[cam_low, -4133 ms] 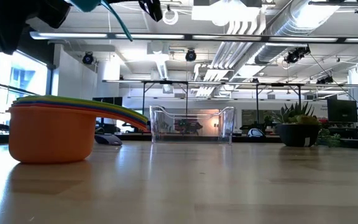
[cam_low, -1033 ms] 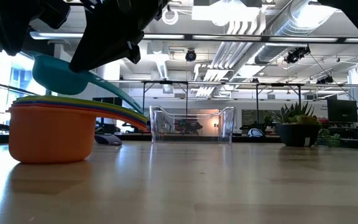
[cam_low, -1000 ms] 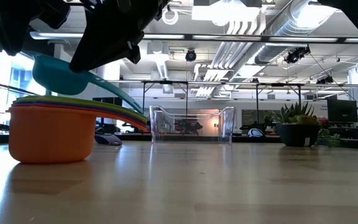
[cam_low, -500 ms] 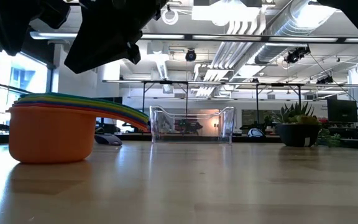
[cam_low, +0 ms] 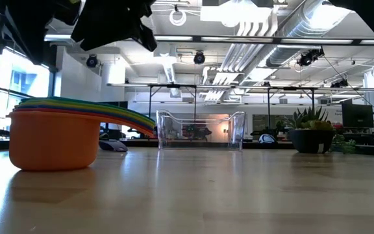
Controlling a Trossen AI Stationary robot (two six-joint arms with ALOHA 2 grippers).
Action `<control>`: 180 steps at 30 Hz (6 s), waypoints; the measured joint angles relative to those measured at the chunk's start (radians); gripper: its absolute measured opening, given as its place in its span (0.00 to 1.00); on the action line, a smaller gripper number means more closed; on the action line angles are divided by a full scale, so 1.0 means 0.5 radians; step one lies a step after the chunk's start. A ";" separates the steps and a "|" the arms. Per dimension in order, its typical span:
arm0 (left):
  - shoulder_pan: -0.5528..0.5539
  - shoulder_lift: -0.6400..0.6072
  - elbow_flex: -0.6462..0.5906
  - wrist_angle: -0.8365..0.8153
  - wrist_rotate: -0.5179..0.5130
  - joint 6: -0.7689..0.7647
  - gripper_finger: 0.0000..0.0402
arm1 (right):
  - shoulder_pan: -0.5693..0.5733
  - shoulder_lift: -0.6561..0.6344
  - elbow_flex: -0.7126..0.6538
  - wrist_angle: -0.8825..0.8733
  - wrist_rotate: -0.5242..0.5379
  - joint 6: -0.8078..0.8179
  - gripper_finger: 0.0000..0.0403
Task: Nest measuring cups in basket
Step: Stack the dark blue measuring cup on top of the light blue measuring cup
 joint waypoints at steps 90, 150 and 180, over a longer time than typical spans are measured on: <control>2.053 1.234 0.000 0.957 0.199 0.976 0.10 | -0.634 -0.330 0.189 -0.657 0.269 -0.575 0.18; -0.498 -0.084 -0.488 0.511 0.011 -0.947 0.02 | -0.371 -0.330 0.189 -0.761 0.270 0.231 0.18; -1.126 0.691 -0.487 1.106 -0.158 -1.517 0.05 | 0.180 -0.330 0.188 -0.806 0.515 0.808 0.18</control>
